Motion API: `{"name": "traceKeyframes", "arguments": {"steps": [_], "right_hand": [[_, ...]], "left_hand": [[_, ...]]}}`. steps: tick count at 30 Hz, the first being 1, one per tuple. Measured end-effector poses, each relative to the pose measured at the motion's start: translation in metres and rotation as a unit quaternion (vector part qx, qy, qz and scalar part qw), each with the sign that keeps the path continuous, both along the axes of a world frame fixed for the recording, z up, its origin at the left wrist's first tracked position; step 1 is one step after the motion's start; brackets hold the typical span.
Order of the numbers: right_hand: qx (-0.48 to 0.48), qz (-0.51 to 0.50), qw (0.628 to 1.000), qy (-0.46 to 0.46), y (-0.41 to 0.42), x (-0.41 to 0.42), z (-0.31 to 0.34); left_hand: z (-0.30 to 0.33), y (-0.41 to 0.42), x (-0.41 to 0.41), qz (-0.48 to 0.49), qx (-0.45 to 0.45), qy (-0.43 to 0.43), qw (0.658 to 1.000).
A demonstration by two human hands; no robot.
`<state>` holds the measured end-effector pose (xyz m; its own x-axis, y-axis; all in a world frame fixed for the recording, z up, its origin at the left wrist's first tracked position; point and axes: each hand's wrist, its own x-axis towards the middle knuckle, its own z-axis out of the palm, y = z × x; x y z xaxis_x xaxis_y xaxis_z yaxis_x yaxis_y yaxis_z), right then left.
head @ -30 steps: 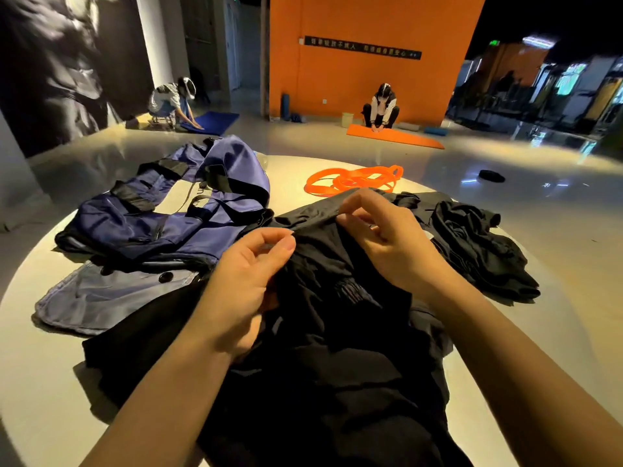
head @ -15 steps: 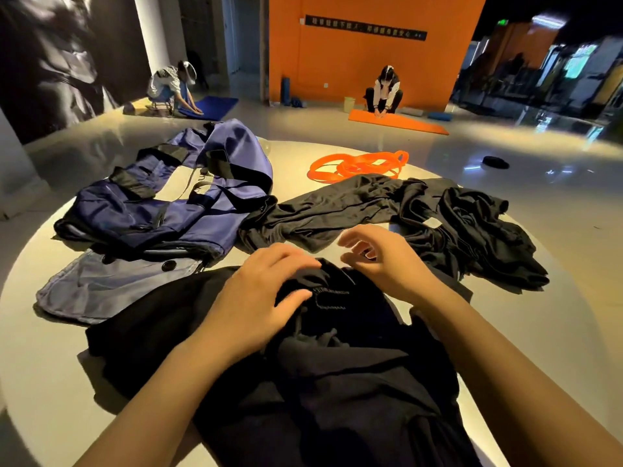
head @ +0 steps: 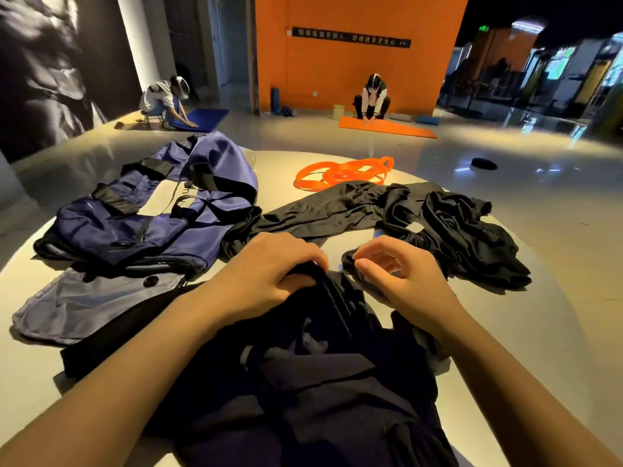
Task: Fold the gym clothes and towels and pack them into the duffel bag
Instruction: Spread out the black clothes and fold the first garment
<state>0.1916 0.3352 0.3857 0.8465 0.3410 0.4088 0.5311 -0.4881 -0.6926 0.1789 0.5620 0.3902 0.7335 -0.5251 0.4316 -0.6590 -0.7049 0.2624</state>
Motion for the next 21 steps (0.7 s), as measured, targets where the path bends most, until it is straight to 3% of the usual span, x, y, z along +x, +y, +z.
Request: {"name": "traceKeyframes", "arguments": {"steps": [5,9,13,17,21], "right_hand": [[0.058,0.010,0.995,-0.084,0.014,-0.012,0.022],[0.077,-0.017,0.981,-0.179,0.025,-0.016,0.043],[0.110,0.004,0.977,-0.180,0.033,0.000,0.078],[0.067,0.000,0.986,-0.151,0.033,0.018,0.110],[-0.017,0.010,0.991,-0.130,0.027,0.030,0.138]], "left_hand": [[0.061,0.003,0.000,-0.017,-0.109,0.017,0.994],[0.114,0.007,0.005,-0.027,-0.165,-0.049,0.985],[0.165,-0.002,0.006,-0.036,-0.143,-0.157,0.977],[0.197,-0.010,0.007,-0.009,-0.112,-0.285,0.952],[0.209,-0.006,0.008,0.013,-0.164,-0.253,0.953]]}}
